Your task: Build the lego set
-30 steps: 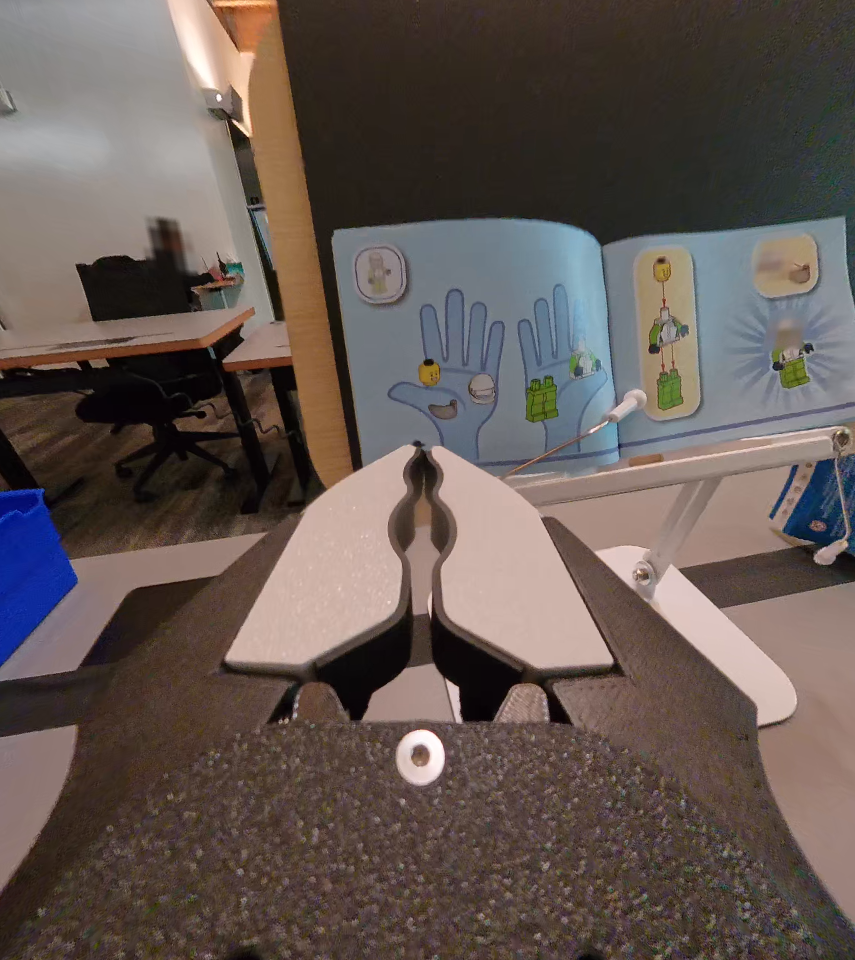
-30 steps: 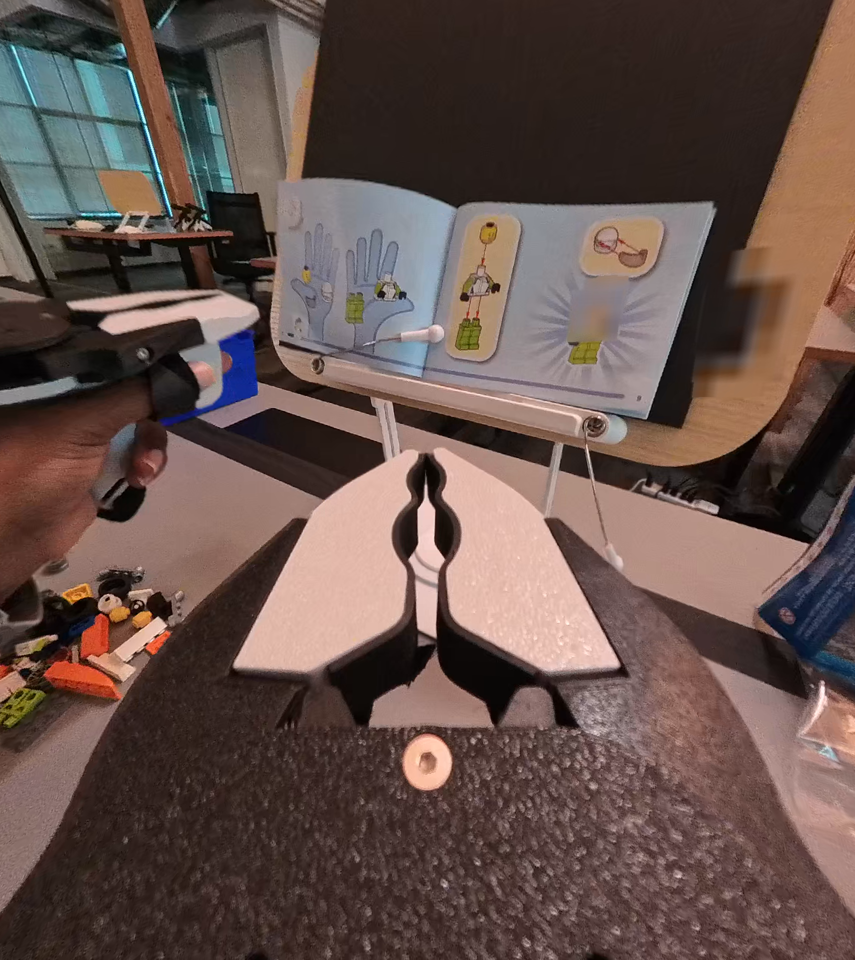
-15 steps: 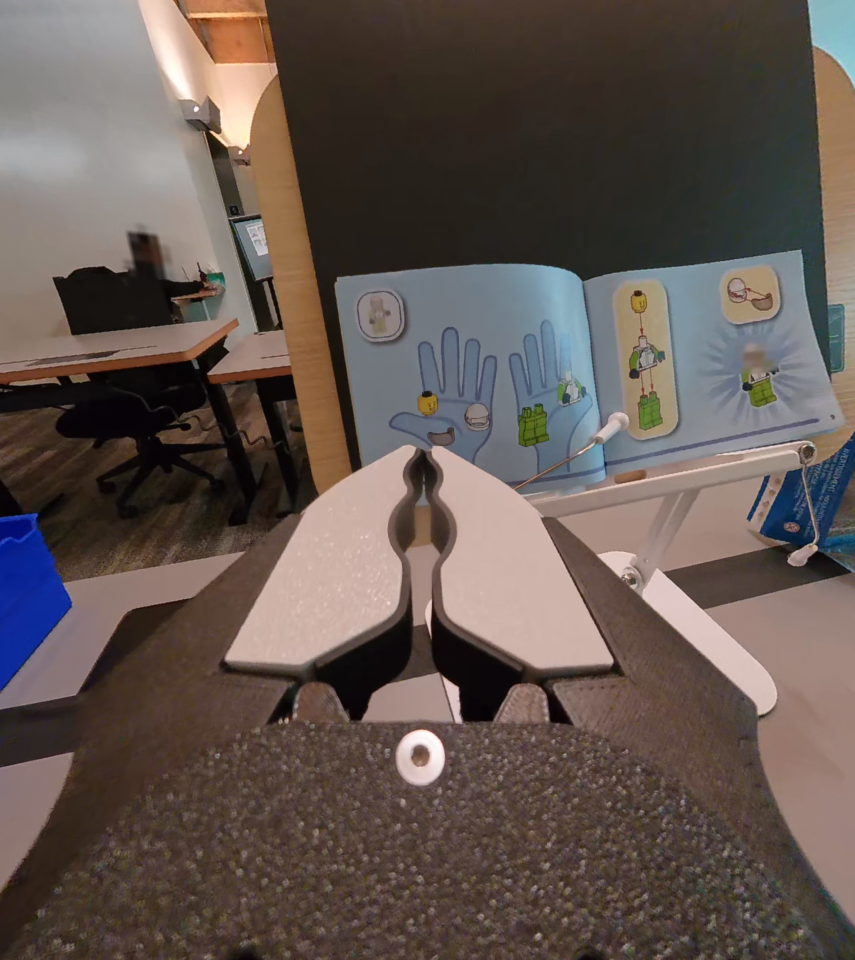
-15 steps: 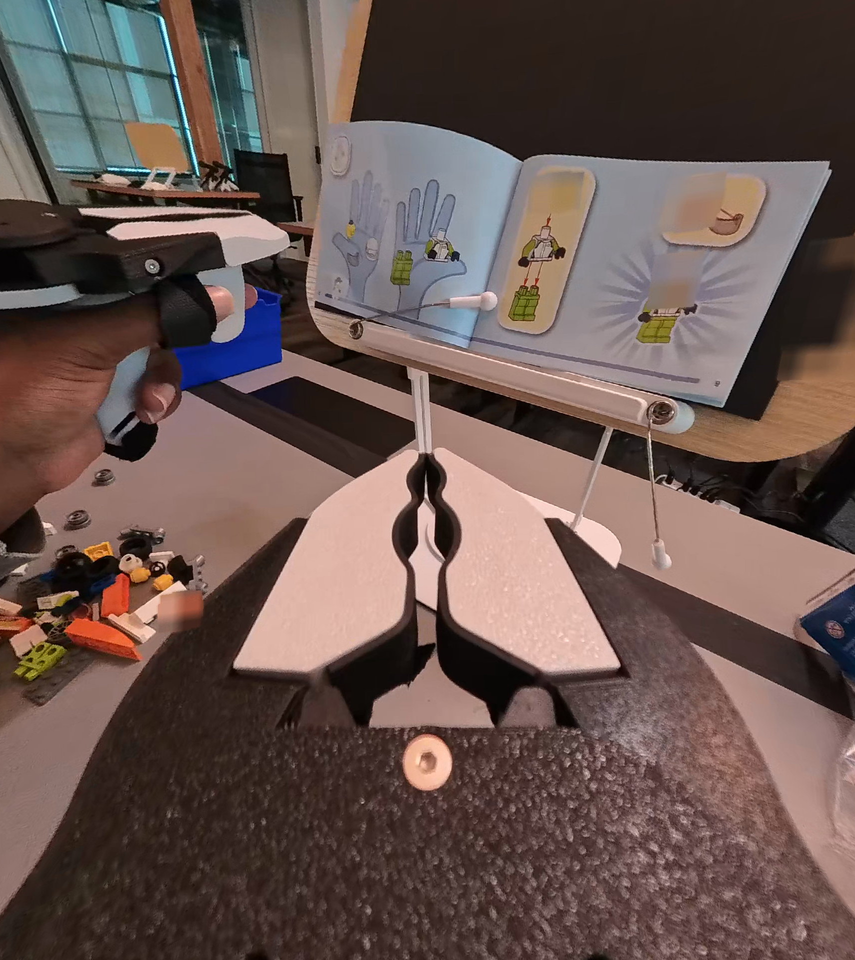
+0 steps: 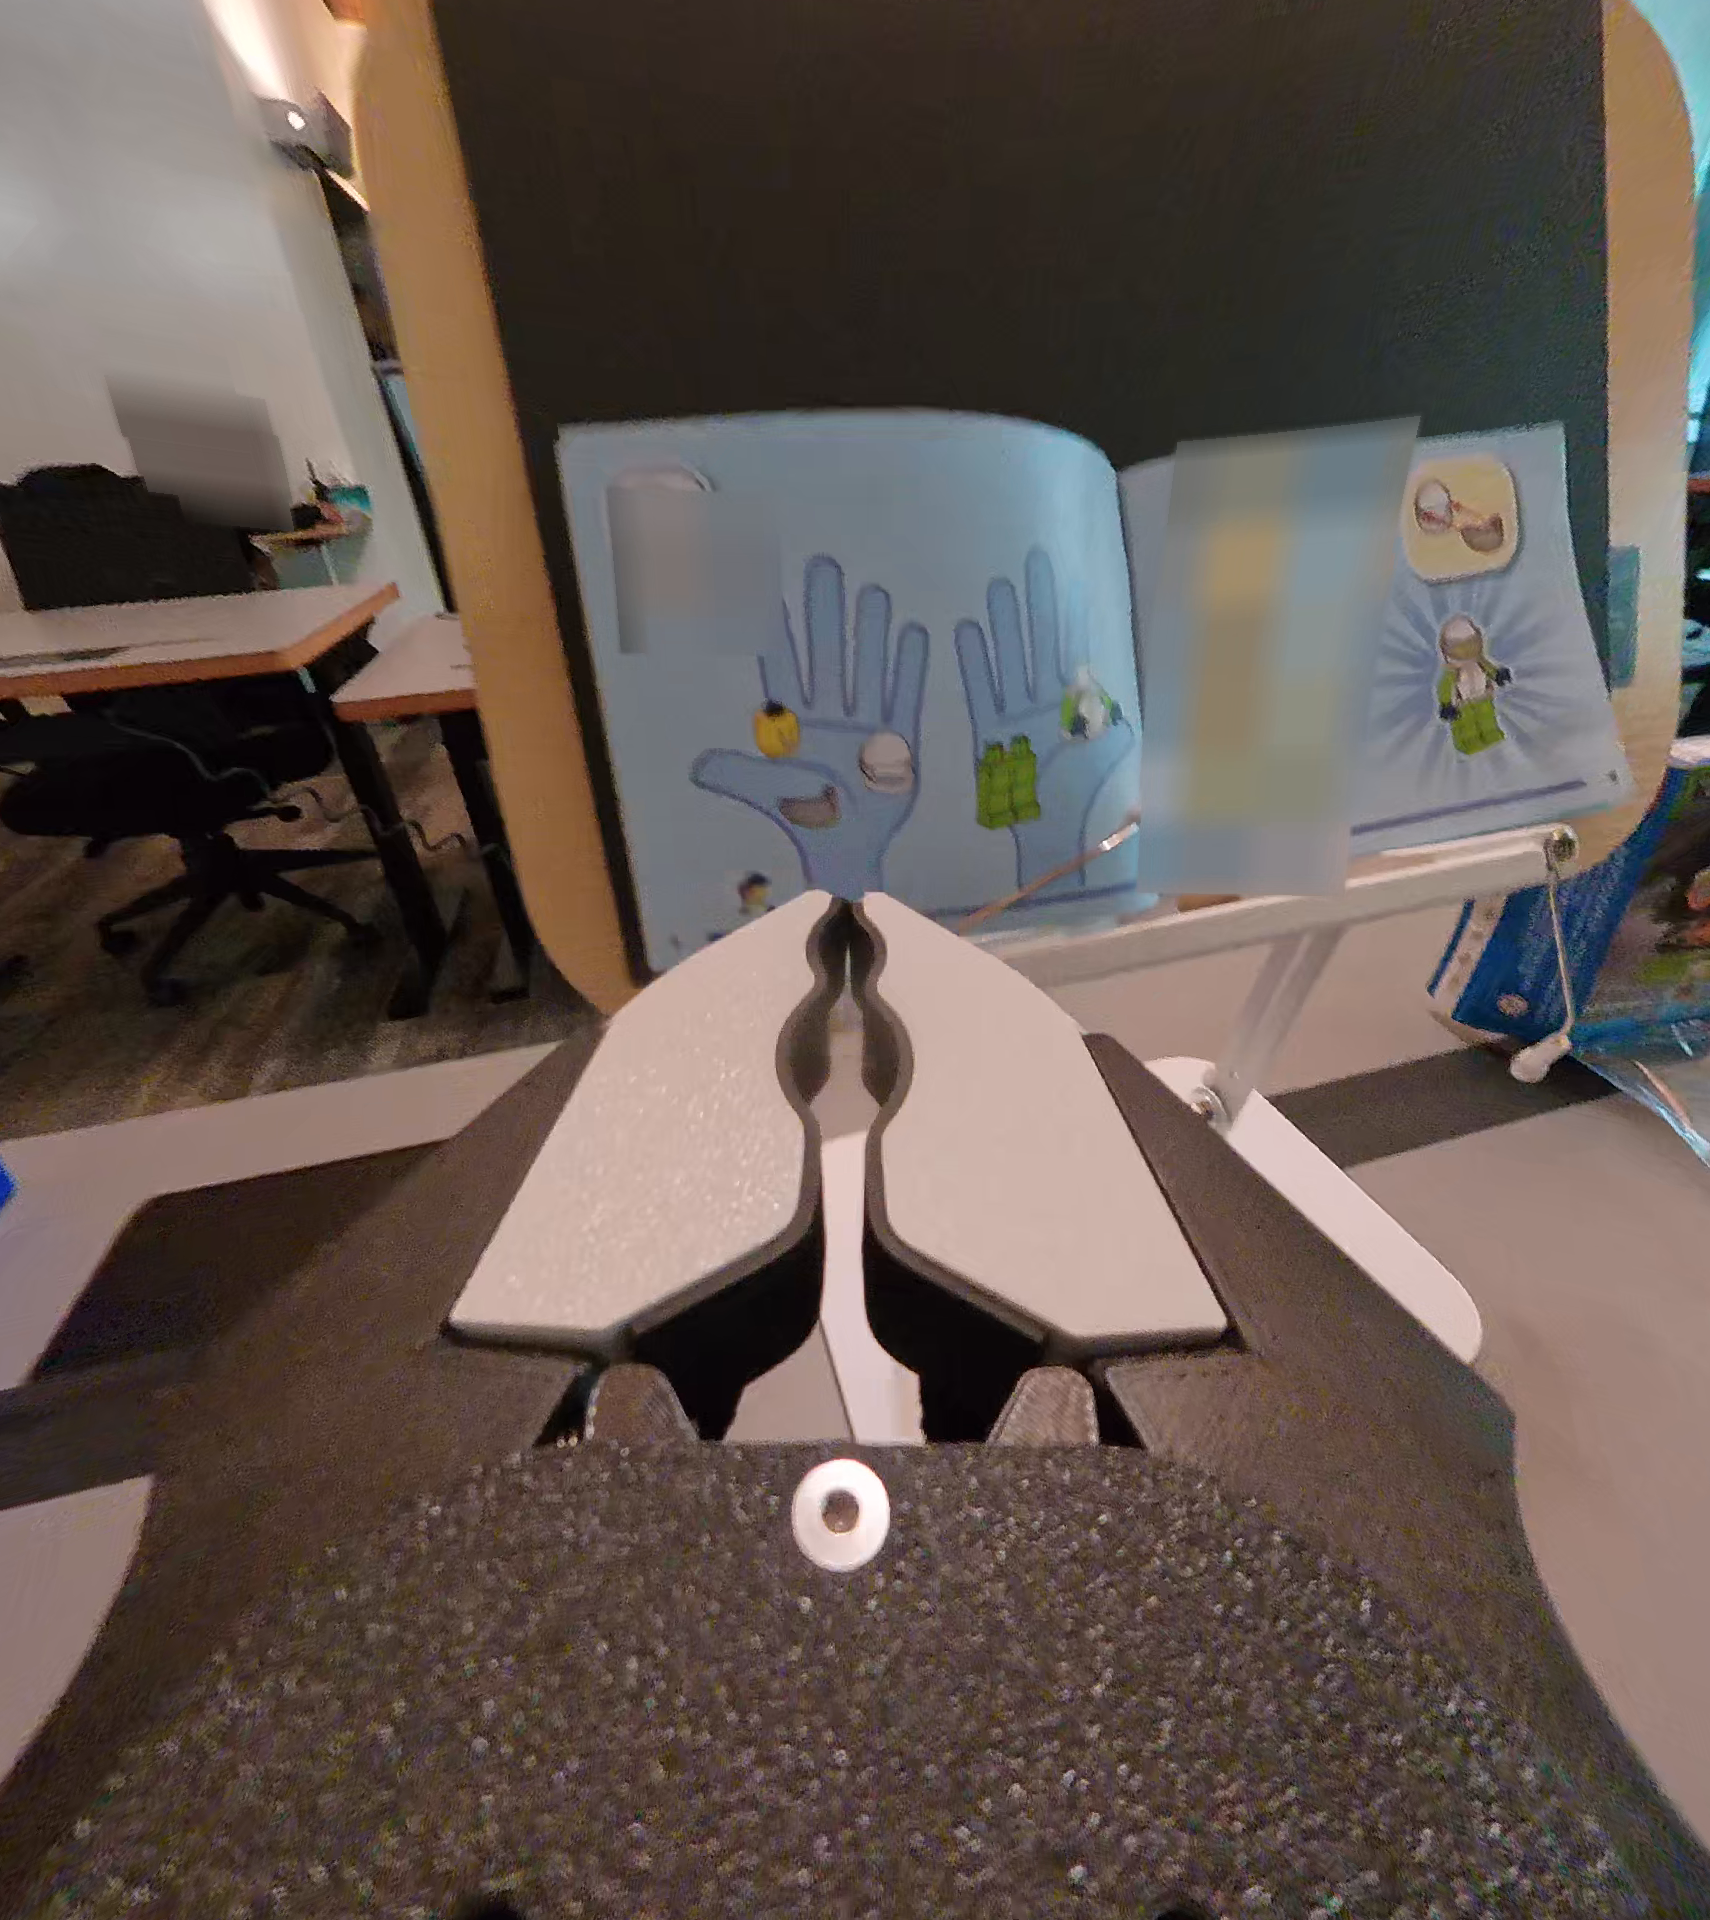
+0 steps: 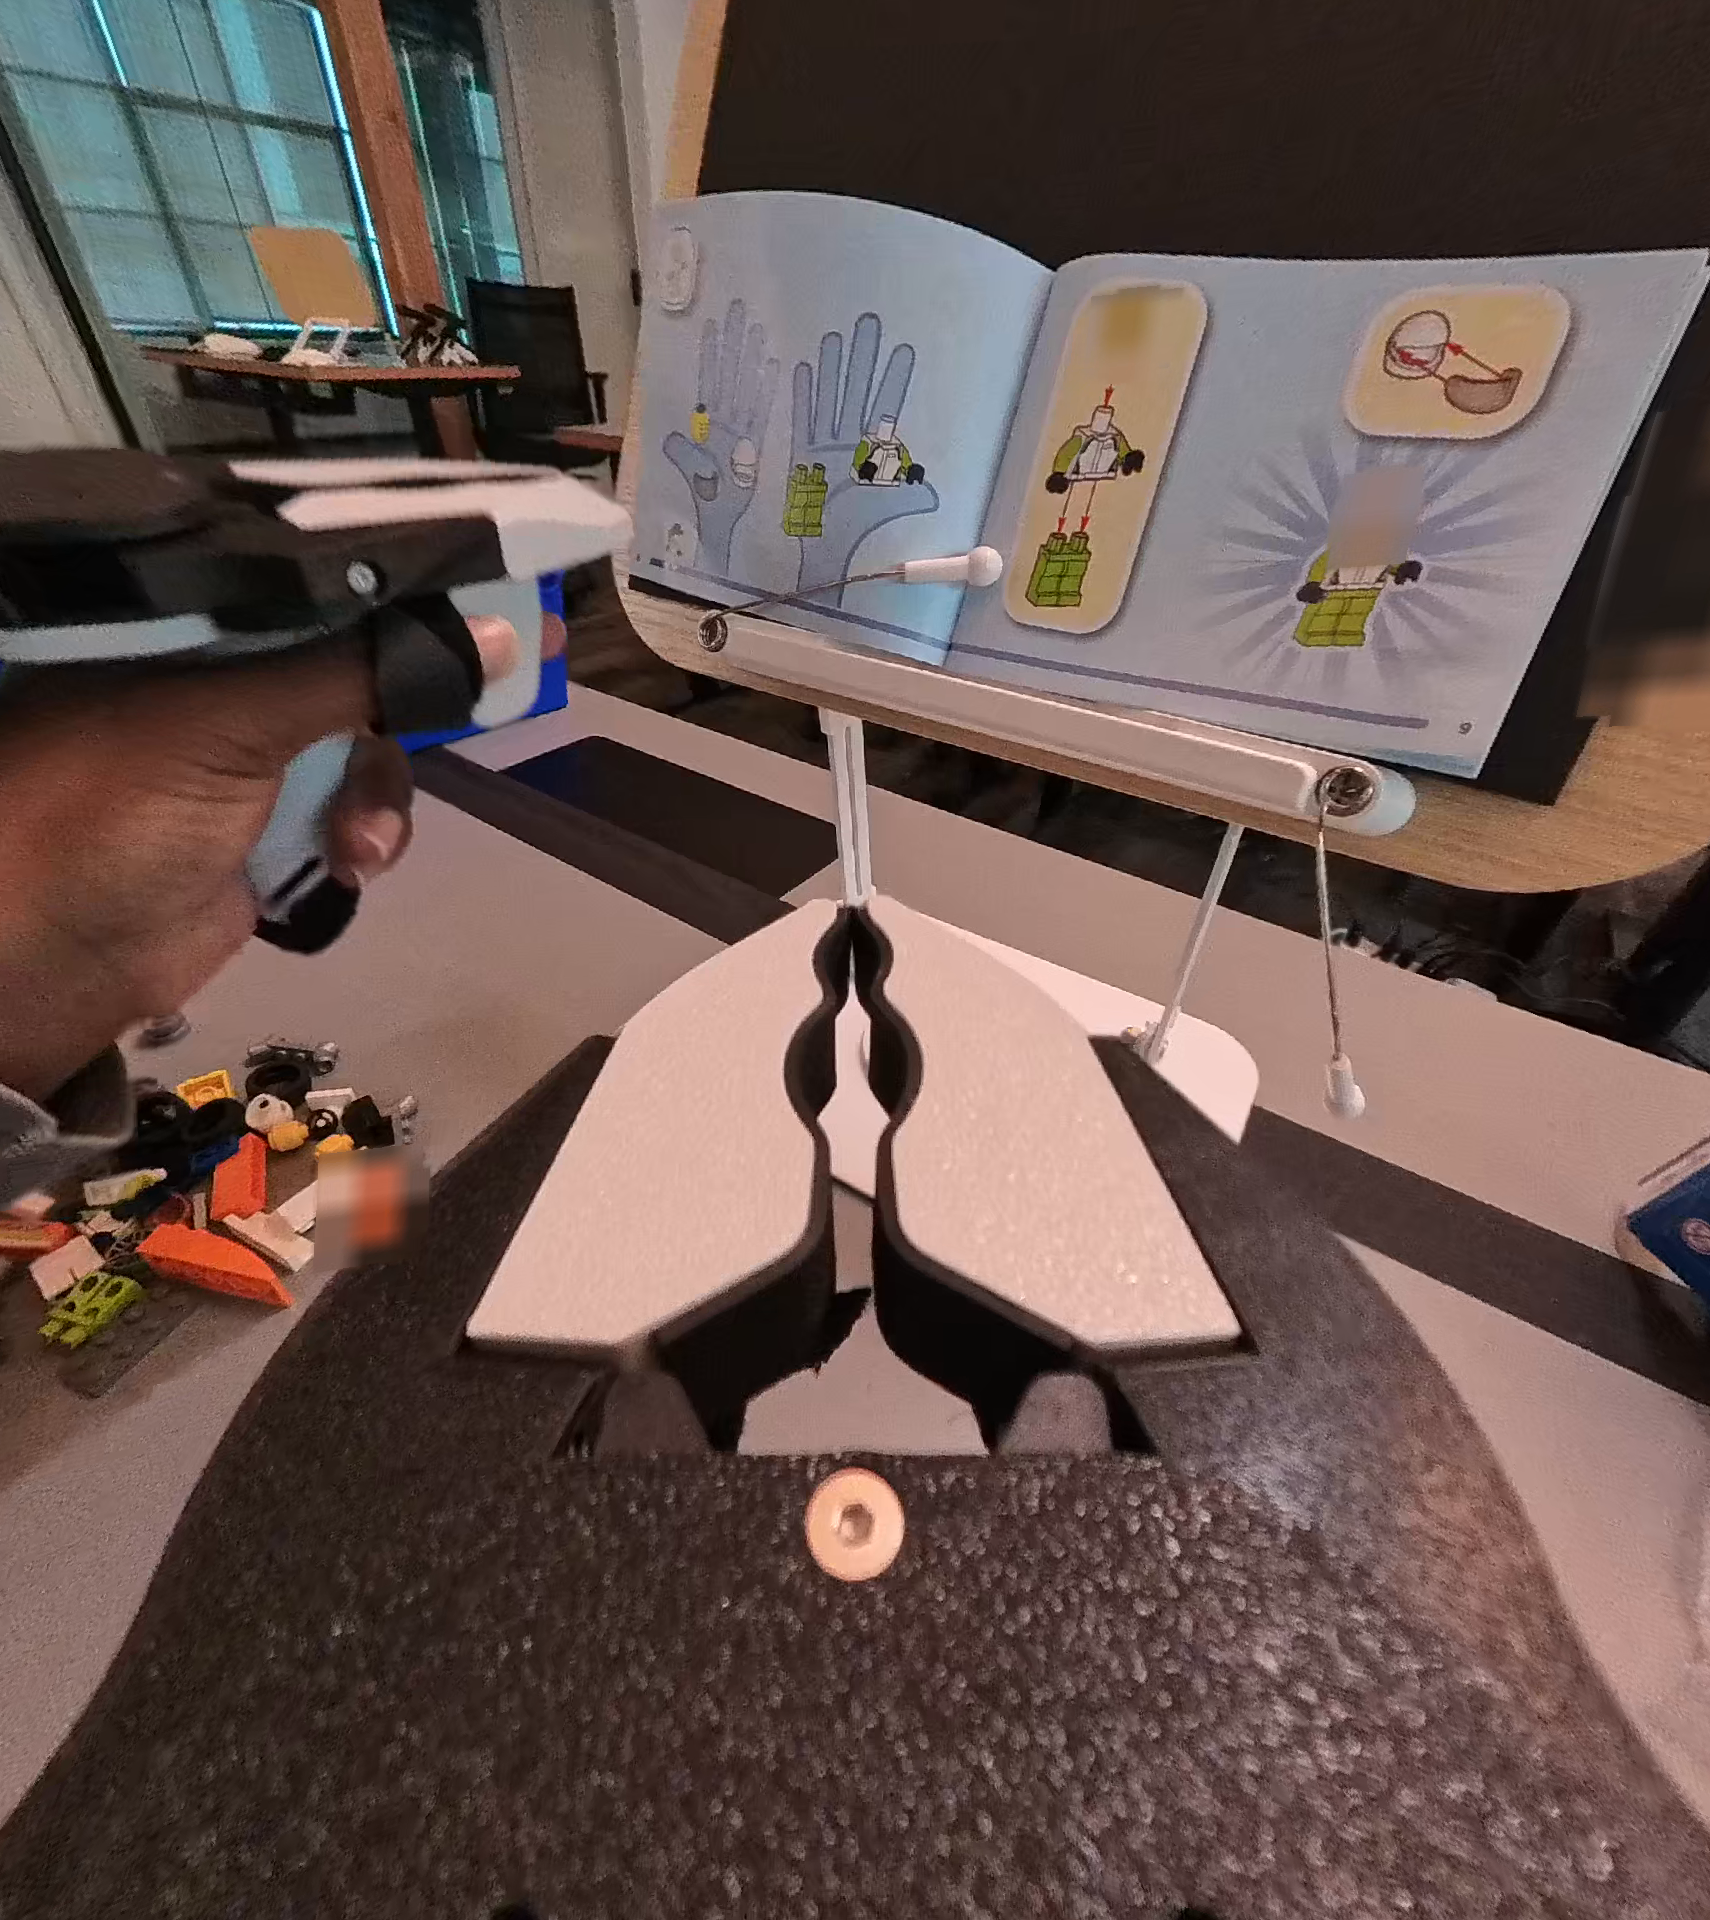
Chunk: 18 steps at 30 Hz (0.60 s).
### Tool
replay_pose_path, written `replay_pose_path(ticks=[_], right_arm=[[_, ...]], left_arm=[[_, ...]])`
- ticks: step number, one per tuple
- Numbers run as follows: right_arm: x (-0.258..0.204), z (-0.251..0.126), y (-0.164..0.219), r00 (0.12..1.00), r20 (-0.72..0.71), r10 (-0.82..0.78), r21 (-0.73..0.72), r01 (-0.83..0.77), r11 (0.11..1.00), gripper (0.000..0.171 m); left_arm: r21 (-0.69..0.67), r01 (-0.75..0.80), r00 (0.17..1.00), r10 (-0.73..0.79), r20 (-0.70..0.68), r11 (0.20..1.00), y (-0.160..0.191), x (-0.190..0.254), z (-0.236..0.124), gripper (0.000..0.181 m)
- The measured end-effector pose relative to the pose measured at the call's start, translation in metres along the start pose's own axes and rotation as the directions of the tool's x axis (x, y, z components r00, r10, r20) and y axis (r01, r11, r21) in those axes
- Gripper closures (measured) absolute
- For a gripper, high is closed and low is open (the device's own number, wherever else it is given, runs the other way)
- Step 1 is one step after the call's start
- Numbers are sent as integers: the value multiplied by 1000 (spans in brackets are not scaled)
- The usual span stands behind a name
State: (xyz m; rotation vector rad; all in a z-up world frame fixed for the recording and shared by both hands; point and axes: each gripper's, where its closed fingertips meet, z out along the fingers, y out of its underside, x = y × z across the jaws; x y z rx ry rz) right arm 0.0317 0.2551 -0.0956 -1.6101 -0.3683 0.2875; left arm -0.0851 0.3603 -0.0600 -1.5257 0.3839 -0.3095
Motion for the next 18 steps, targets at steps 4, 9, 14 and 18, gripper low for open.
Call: replay_pose_path(ticks=[4, 9, 14, 18], right_arm=[[3, -1, -1, 1000, -9, -5, 5, 5, 1000, 171], [7, -2, -1, 1000, -4, 17, 8, -17, 1000, 171], [16, -11, -16, 999, -4, 51, 60, -51, 997, 171], [28, -23, -34, 997, -9, 78, 100, -77, 992, 171]], left_arm=[[-25, -32, 999, 32, -17, 999, 24, 15, 6, 181], [-36, 14, 995, -18, -98, 999, 34, 43, 2, 181], [-14, -8, 980, 5, -199, 1000, 16, 62, -19, 171], [54, -10, 986, 19, -163, 998, -33, 23, -54, 169]])
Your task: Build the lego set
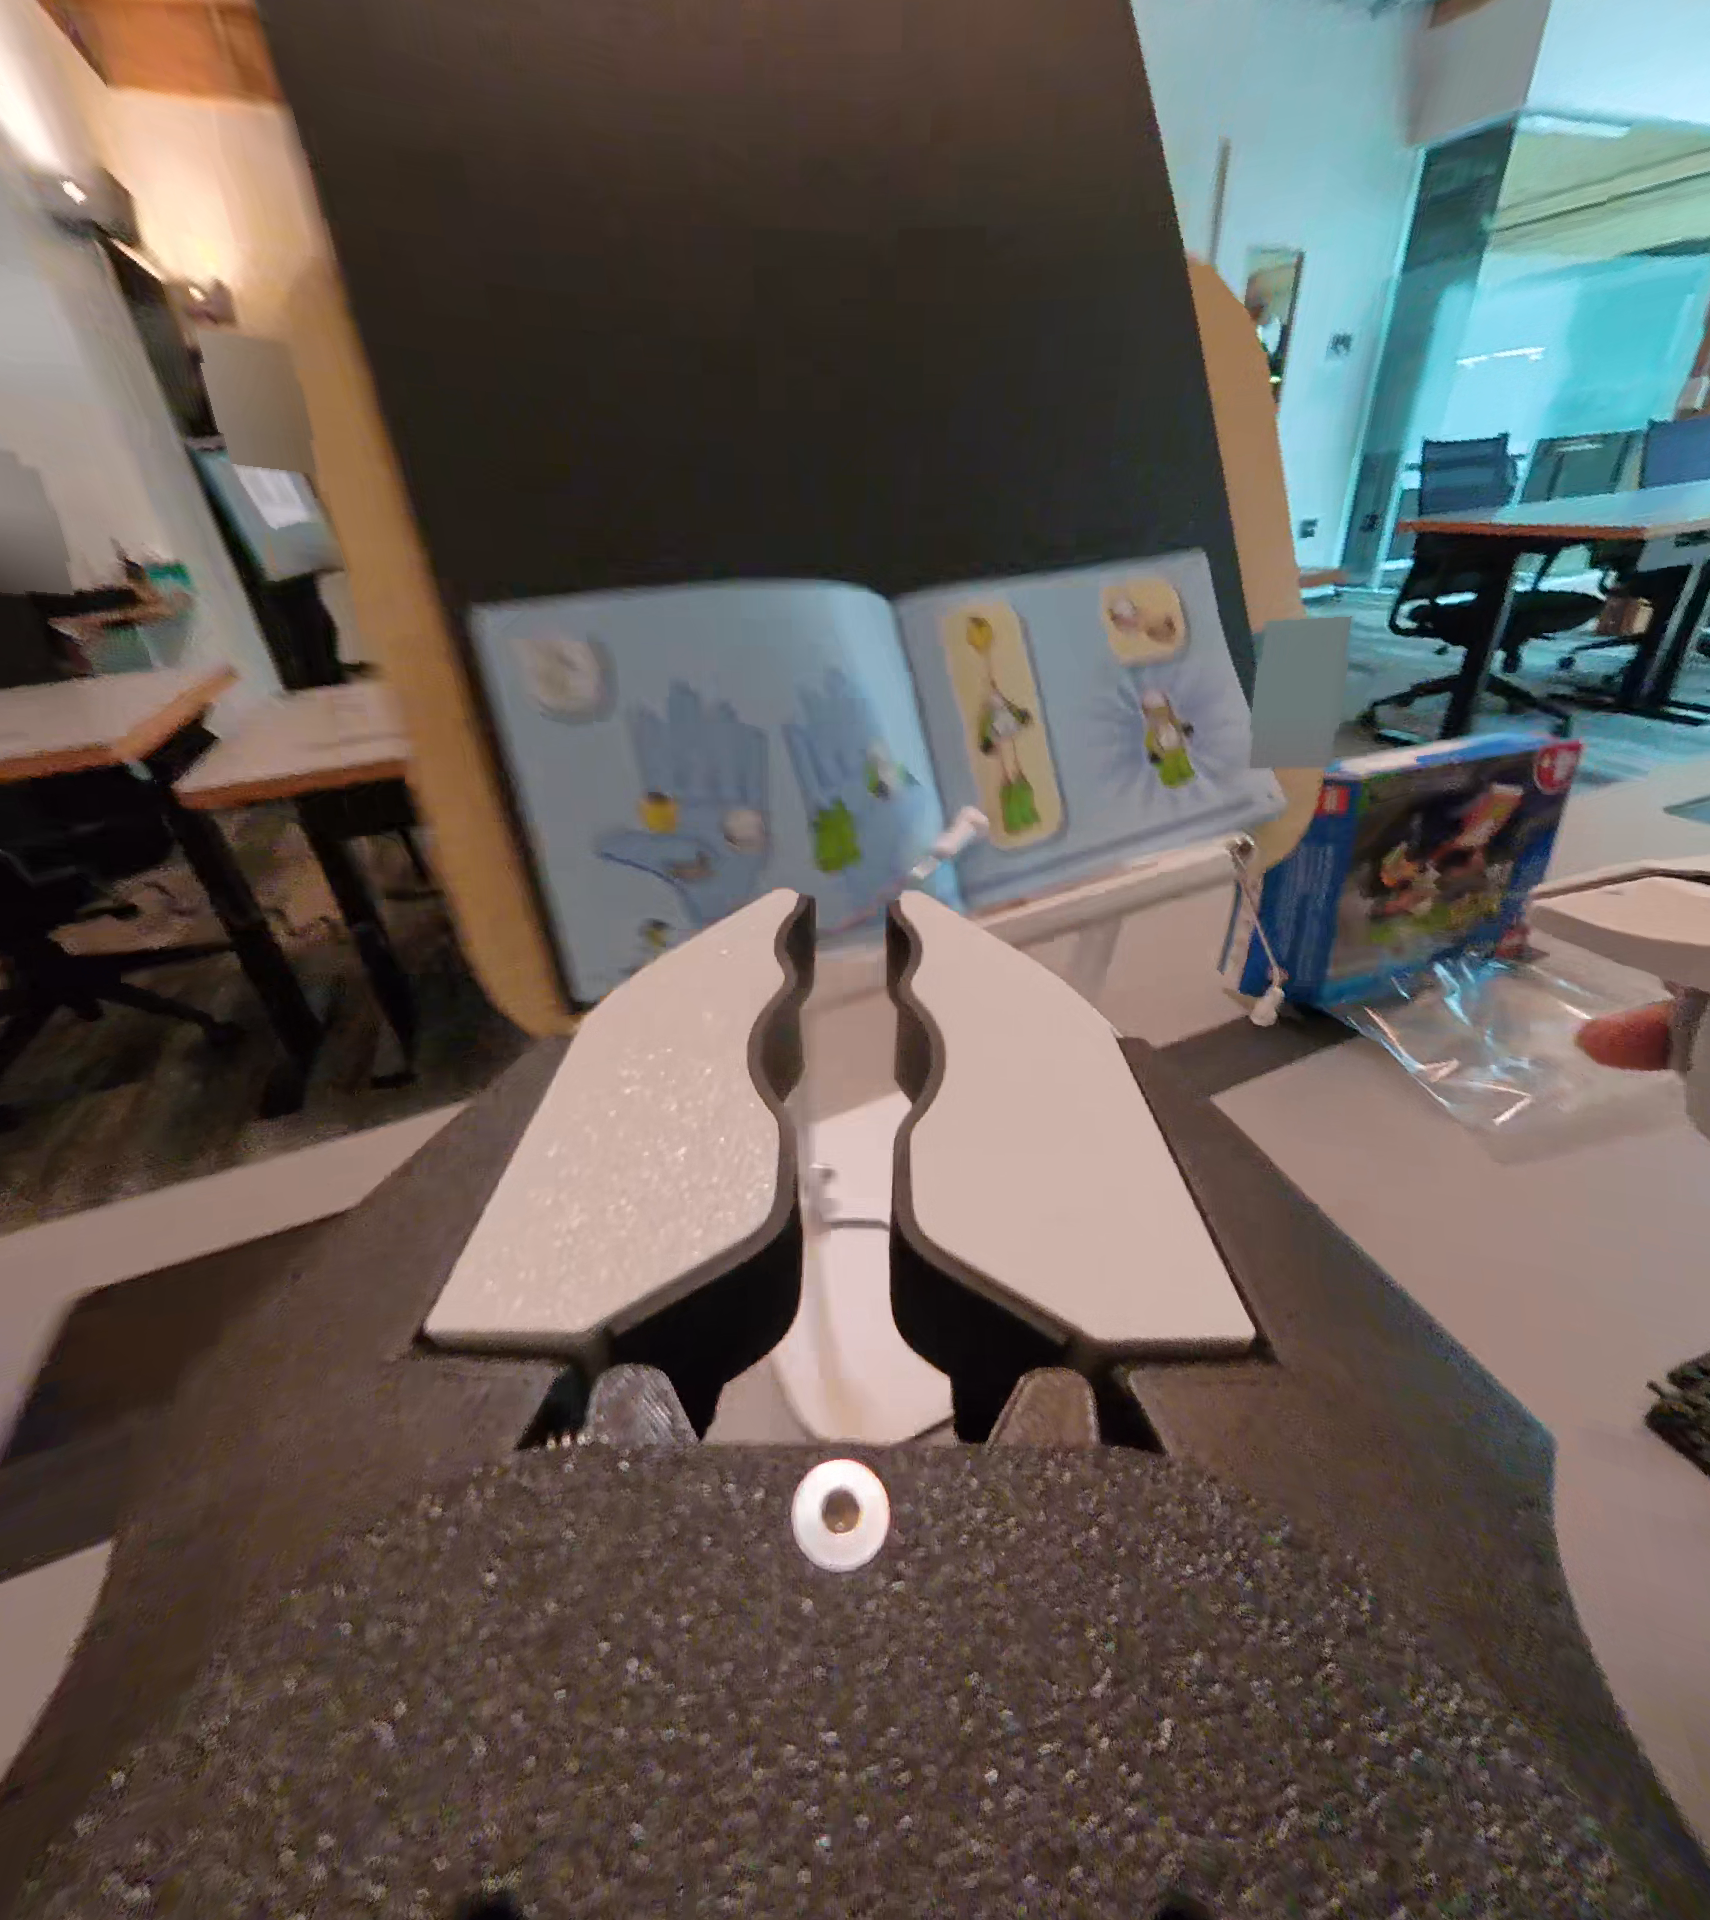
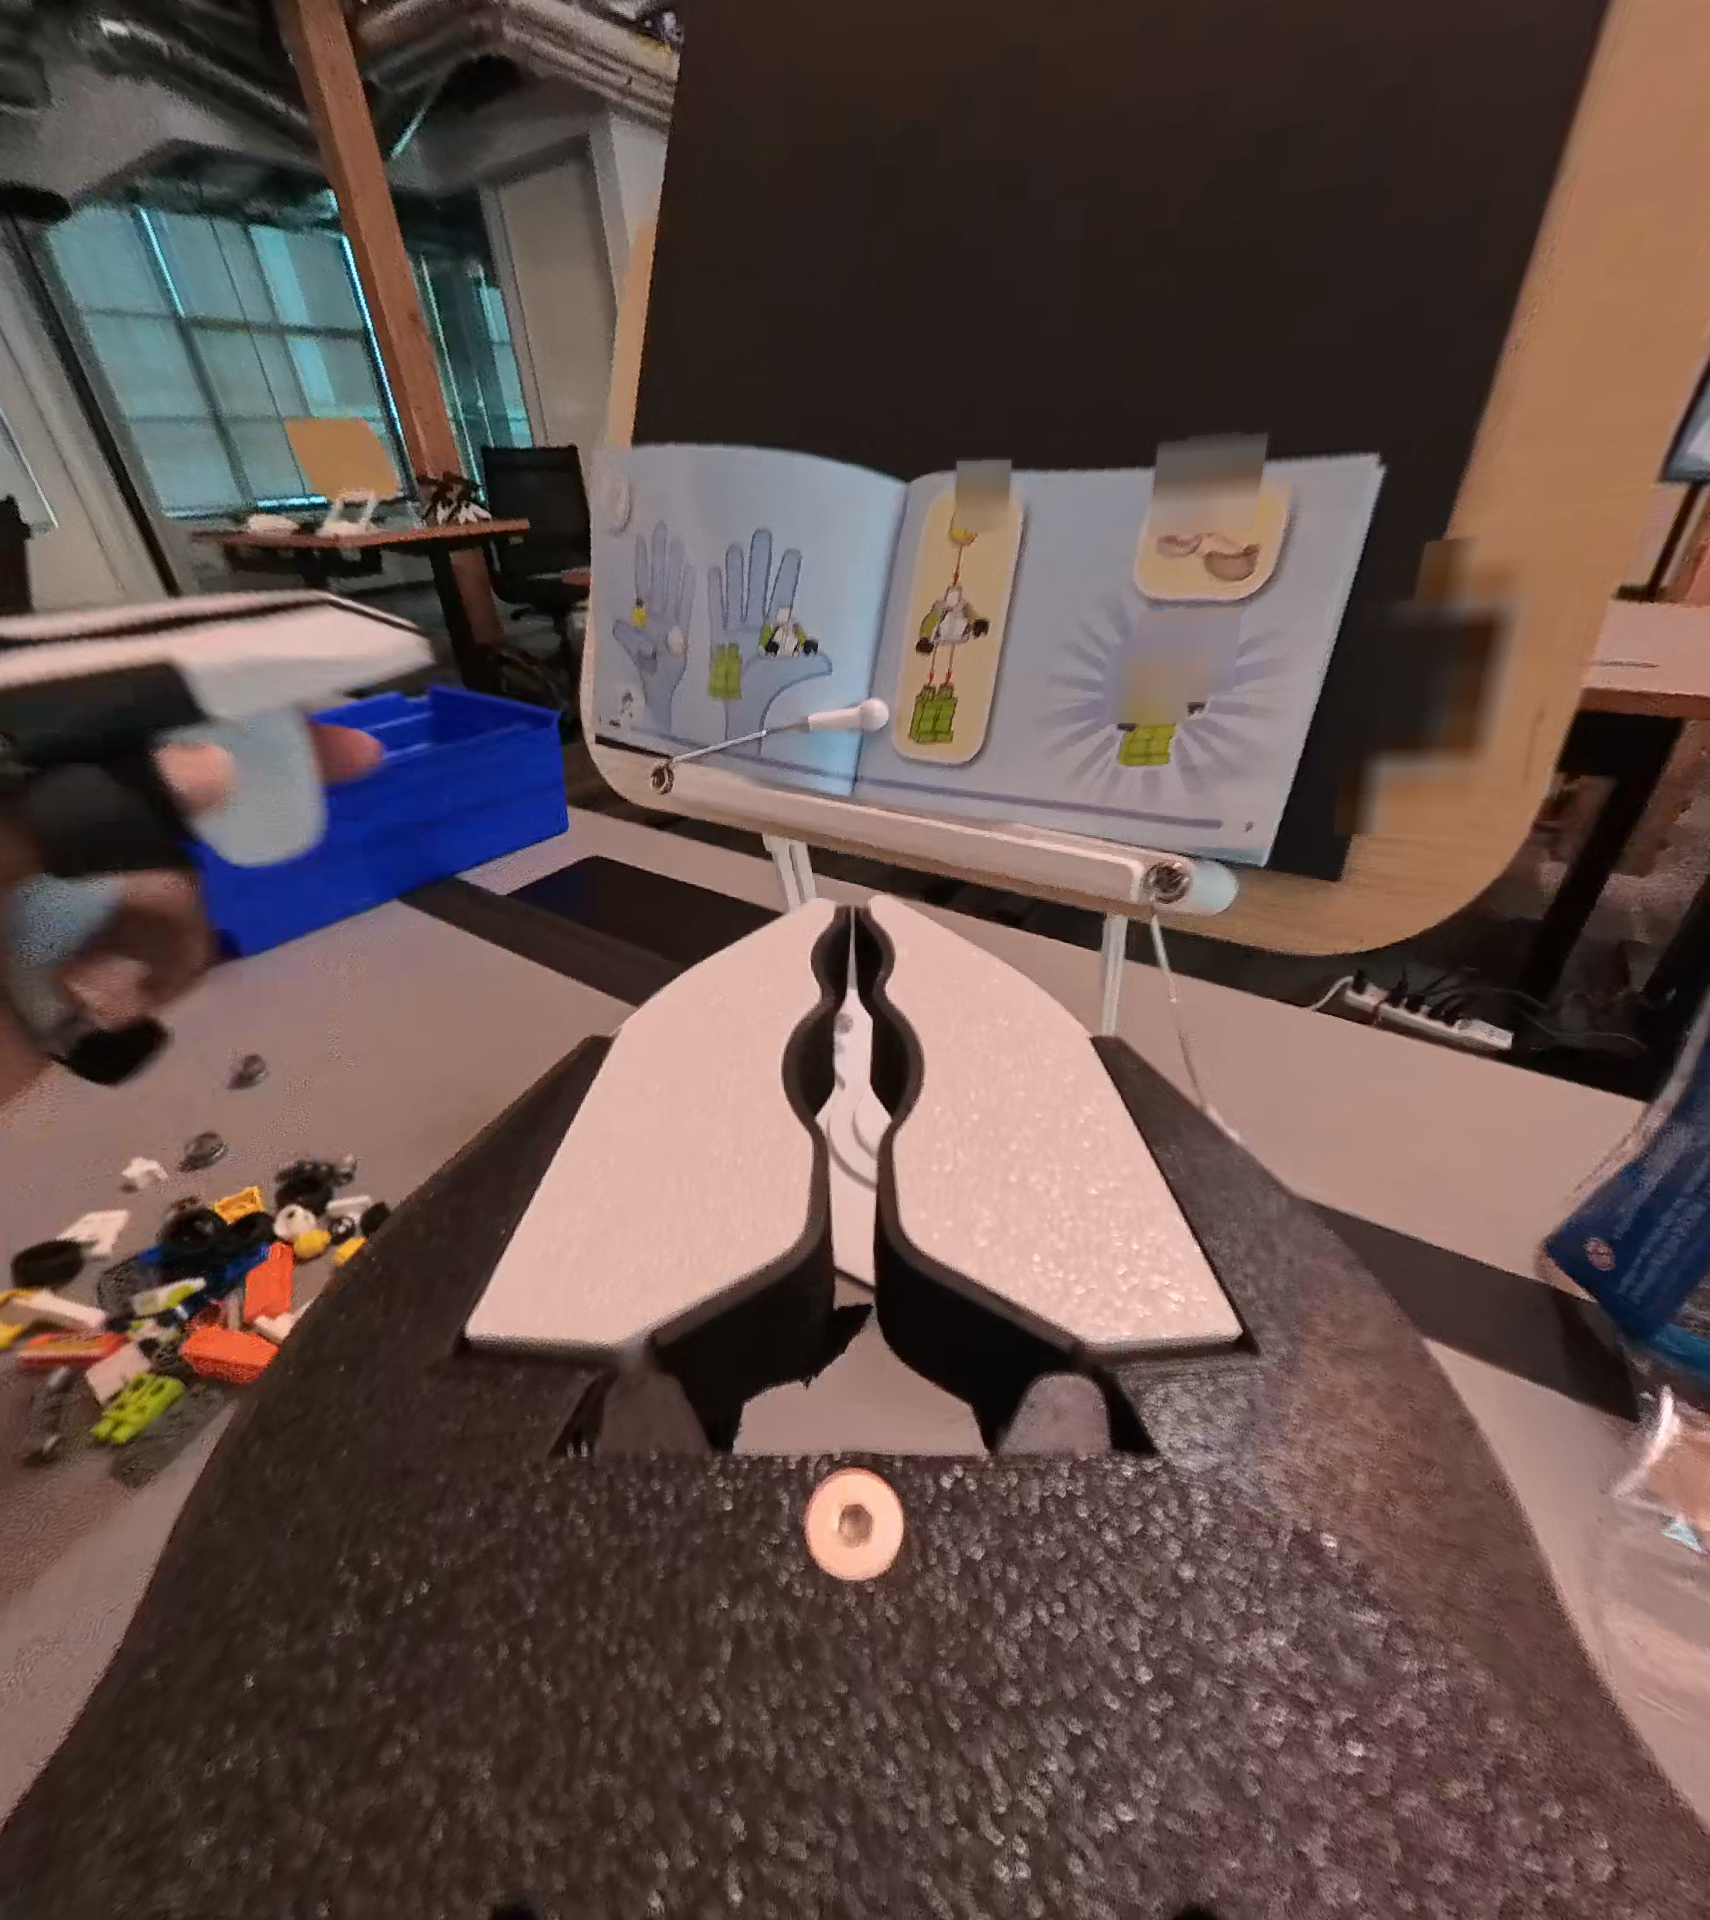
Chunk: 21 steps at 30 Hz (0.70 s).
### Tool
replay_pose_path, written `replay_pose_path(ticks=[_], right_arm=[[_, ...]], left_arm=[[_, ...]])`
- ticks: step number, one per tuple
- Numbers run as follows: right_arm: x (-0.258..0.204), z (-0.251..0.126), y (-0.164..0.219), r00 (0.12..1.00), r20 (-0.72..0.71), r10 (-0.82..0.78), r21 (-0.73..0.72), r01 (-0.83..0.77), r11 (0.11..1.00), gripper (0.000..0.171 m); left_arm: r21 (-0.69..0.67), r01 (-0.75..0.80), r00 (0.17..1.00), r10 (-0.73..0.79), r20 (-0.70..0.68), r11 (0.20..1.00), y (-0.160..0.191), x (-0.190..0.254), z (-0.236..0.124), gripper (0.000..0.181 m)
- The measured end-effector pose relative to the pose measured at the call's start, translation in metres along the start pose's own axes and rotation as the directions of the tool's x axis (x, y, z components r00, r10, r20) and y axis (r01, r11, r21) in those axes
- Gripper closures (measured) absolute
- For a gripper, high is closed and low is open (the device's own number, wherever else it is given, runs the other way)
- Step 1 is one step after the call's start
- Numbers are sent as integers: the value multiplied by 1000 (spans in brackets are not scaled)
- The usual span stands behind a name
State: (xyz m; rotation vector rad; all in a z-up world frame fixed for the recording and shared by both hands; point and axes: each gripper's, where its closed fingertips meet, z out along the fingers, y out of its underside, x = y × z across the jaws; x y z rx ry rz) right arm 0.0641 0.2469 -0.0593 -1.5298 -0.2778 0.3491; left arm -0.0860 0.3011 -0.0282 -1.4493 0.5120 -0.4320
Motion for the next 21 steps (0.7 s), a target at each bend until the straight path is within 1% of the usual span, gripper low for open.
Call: replay_pose_path(ticks=[3, 5, 6, 8, 11, 14, 18, 21], right_arm=[[7, -8, -15, 1000, -10, -6, 30, 6, 1000, 170], [9, -12, -21, 1000, -9, 0, 40, 0, 999, 170], [8, -12, -22, 1000, -3, 1, 35, -1, 999, 169], [2, -13, -21, 1000, 16, -11, 18, 11, 1000, 169], [-12, -12, -13, 998, 58, -35, -25, 37, 999, 168], [-33, -14, 5, 991, 121, -51, -84, 62, 995, 167], [-48, -29, 34, 976, 174, -133, -152, 160, 975, 167], [-48, -44, 54, 969, 194, -151, -186, 188, 964, 168]], left_arm=[[-29, -53, 997, 55, 46, 998, -21, -42, -43, 169], [-60, -81, 993, 85, 79, 995, -20, -65, -73, 171], [-97, -88, 992, 96, 81, 991, -12, -73, -86, 171], [-194, -100, 993, 109, 40, 976, 18, -76, -107, 171], [-372, -141, 990, 123, -70, 918, 81, -71, -131, 170], [-489, -130, 983, 47, -180, 863, 133, -58, -146, 169], [-586, -186, 945, -19, -325, 788, 176, -40, -152, 164], [-598, -272, 917, 15, -399, 754, 189, -34, -146, 165]])
